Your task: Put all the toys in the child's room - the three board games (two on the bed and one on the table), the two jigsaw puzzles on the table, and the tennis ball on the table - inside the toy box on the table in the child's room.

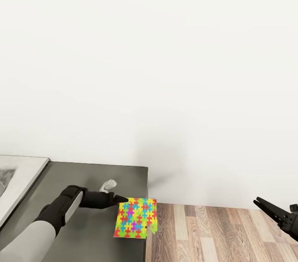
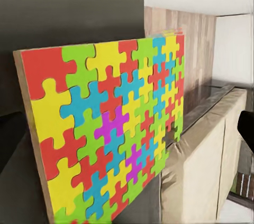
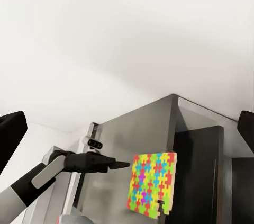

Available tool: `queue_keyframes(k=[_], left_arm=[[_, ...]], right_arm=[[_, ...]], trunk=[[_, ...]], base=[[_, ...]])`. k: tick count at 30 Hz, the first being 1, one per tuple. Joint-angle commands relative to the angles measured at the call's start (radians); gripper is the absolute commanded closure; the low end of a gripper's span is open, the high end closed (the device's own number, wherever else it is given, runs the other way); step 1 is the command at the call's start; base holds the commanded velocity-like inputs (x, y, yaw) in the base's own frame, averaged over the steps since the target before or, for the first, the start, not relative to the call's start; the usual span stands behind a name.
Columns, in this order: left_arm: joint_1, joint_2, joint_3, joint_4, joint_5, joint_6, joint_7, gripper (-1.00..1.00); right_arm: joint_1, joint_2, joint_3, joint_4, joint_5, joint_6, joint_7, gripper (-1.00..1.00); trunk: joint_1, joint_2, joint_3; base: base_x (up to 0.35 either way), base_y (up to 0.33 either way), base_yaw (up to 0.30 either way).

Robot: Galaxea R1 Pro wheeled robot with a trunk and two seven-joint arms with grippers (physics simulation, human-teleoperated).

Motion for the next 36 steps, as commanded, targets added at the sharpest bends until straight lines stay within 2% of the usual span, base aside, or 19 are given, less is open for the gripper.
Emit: queue_keyframes(k=[1,22,36], left_arm=[[-0.001,0.0,-0.005,0.0,0.008,0.006,0.0,-1.0],[-0.001,-0.019,-0.006,0.0,0.006,0.006,-0.014,-1.0],[-0.001,0.004,0.003,0.001,0.002,0.005,-0.012,-1.0]], right_arm=[[0.0,0.0,0.0,-0.001,-0.003,0.005,0.0,-1.0],[0.0,0.0,0.0,-0.001,-0.003,0.006,0.0,-1.0],[0.0,0.0,0.002,0.002,-0.001,0.003,0.0,-1.0]], trunk=[[0.001,-0.002,-0.002],[0.001,-0.002,-0.002],[0.001,-0.002,-0.002]], base=[[0.0,0.0,0.0],[0.0,0.0,0.0],[0.0,0.0,0.0]])
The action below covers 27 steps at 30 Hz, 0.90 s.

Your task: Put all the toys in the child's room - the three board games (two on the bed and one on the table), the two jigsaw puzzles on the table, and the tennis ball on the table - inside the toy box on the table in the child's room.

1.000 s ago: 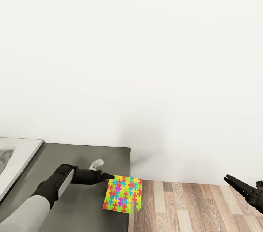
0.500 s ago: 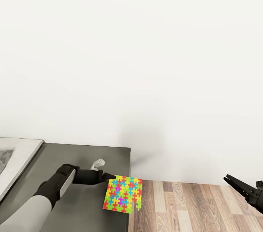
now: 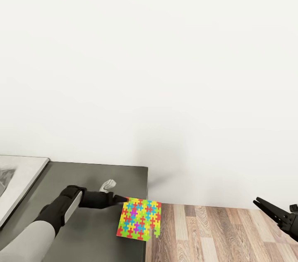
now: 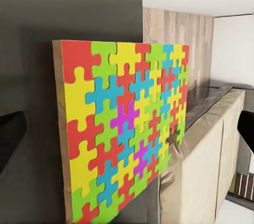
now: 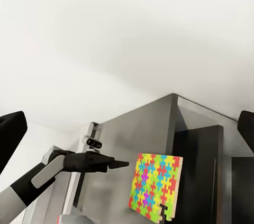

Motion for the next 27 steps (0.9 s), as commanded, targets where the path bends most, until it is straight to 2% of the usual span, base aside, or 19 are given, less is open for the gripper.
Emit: queue_keyframes(k=[1,8,11,15,17,20,23,27], left_arm=[[-0.001,0.008,-0.004,0.0,0.009,0.007,0.002,-1.0],[-0.001,0.058,0.0,-0.008,0.014,0.006,0.001,-1.0],[-0.001,0.08,0.013,-0.012,0.018,0.007,-0.001,-1.0],[-0.001,0.097,0.063,-0.018,0.02,0.008,-0.03,-1.0],[-0.001,0.101,0.084,-0.032,0.018,0.009,-0.069,-1.0],[-0.001,0.104,0.096,-0.055,0.015,0.013,-0.115,-1.0],[0.0,0.126,0.103,-0.099,0.014,0.018,-0.175,-1.0],[0.001,0.152,0.106,-0.143,0.017,0.032,-0.22,-1.0]], right_arm=[[0.0,0.0,0.0,0.001,-0.003,0.006,0.0,-1.0],[-0.002,0.001,0.015,0.009,0.004,0.01,-0.003,-1.0],[-0.008,0.0,0.048,0.031,0.006,0.01,-0.005,-1.0],[-0.032,-0.002,0.113,0.086,0.009,0.009,-0.007,-1.0],[-0.05,-0.002,0.144,0.116,0.011,0.008,-0.008,-1.0],[-0.068,-0.001,0.179,0.149,0.013,0.005,-0.011,-1.0],[-0.104,0.002,0.249,0.211,0.025,0.002,-0.019,-1.0],[-0.159,0.012,0.334,0.304,0.034,-0.004,-0.027,-1.0]], trunk=[[0.001,-0.002,-0.002],[0.001,-0.002,-0.002],[0.001,-0.002,-0.002],[0.001,-0.002,-0.002],[0.001,-0.002,-0.002],[0.001,-0.002,-0.002],[0.001,-0.002,-0.002],[0.001,-0.002,-0.002]], base=[[0.0,0.0,0.0],[0.0,0.0,0.0],[0.0,0.0,0.0],[0.0,0.0,0.0],[0.0,0.0,0.0],[0.0,0.0,0.0],[0.0,0.0,0.0],[0.0,0.0,0.0]])
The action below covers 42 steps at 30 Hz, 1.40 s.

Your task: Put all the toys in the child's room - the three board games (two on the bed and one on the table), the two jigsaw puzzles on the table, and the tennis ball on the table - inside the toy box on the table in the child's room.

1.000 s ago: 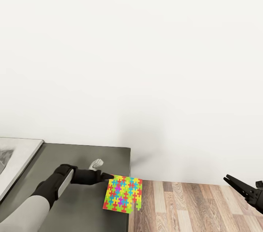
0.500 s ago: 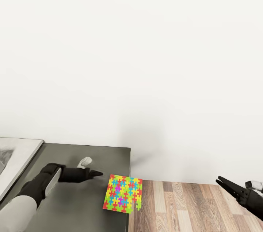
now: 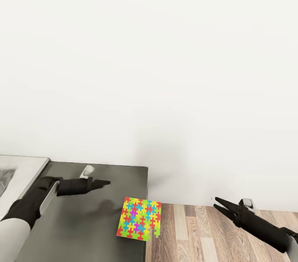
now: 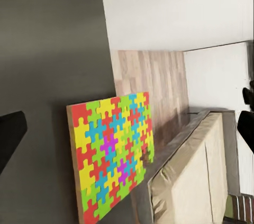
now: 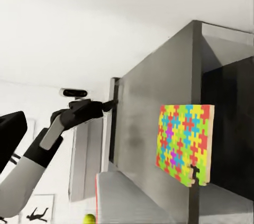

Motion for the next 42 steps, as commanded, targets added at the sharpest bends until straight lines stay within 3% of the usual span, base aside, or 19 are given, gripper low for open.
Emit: queue_keyframes(k=[1,5,9,14,18,28,34,42], left_arm=[[0.0,0.008,-0.002,-0.011,0.006,0.014,-0.015,-1.0],[0.0,0.026,-0.002,-0.053,0.007,0.028,-0.074,-1.0],[0.007,0.038,-0.002,-0.16,0.005,0.077,-0.166,-1.0],[0.015,0.042,-0.001,-0.282,0.006,0.131,-0.222,-1.0],[0.02,0.042,-0.001,-0.382,0.009,0.168,-0.258,-1.0],[0.11,0.037,0.002,-0.606,0.011,0.208,-0.363,-1.0],[0.187,0.029,0.087,-0.649,0.013,0.209,-0.4,-1.0],[0.247,0.029,0.141,-0.653,0.014,0.209,-0.407,-1.0]], right_arm=[[-0.021,0.004,0.031,0.03,0.0,0.004,-0.005,-1.0],[-0.064,0.018,0.111,0.086,0.0,-0.007,-0.053,-1.0],[-0.12,0.059,0.18,0.163,-0.004,-0.015,-0.152,-1.0],[-0.192,0.12,0.209,0.279,-0.001,-0.017,-0.218,-1.0],[-0.239,0.154,0.23,0.365,0.005,-0.029,-0.239,-1.0],[-0.288,0.174,0.277,0.458,0.021,-0.08,-0.269,-1.0],[-0.291,0.176,0.281,0.464,0.022,-0.087,-0.297,-1.0],[-0.292,0.175,0.281,0.465,0.02,-0.083,-0.355,-1.0]], trunk=[[0.0,-0.002,-0.002],[0.0,-0.002,-0.002],[0.0,-0.002,-0.002],[0.0,-0.002,-0.002],[0.0,-0.002,-0.002],[0.0,-0.002,-0.002],[0.0,-0.002,-0.002],[0.0,-0.002,-0.002]], base=[[0.0,0.0,0.0],[0.0,0.0,0.0],[0.0,0.0,0.0],[0.0,0.0,0.0],[0.0,0.0,0.0],[0.0,0.0,0.0],[0.0,0.0,0.0],[0.0,0.0,0.0]])
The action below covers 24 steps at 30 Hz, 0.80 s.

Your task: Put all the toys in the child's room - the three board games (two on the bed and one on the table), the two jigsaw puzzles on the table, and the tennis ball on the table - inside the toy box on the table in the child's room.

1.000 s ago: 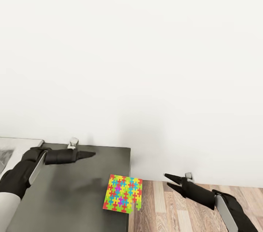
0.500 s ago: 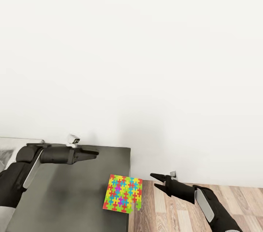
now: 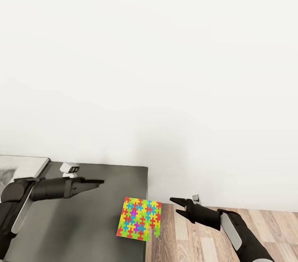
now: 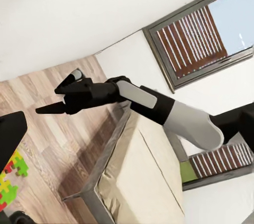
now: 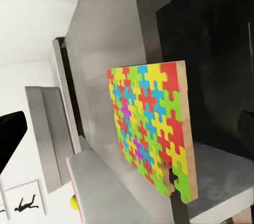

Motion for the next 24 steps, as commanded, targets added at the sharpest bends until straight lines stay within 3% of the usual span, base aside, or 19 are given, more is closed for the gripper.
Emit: queue_keyframes(k=[1,10,24], left_arm=[[0.003,0.0,0.006,0.0,0.0,0.01,-0.004,-1.0],[0.019,0.001,0.079,-0.008,0.003,0.01,-0.004,-1.0],[0.021,0.008,0.111,-0.01,0.021,0.011,-0.004,-1.0]], right_arm=[[-0.001,0.0,-0.002,0.0,0.0,0.006,0.001,-1.0],[-0.001,-0.001,-0.005,0.002,-0.009,0.011,-0.005,-1.0],[-0.001,0.004,-0.003,0.0,-0.002,0.01,-0.022,-1.0]], trunk=[[0.001,-0.002,-0.002],[0.001,-0.002,-0.002],[0.004,-0.009,-0.005]], base=[[0.0,0.0,0.0],[0.0,0.0,0.0],[0.0,0.0,0.0]])
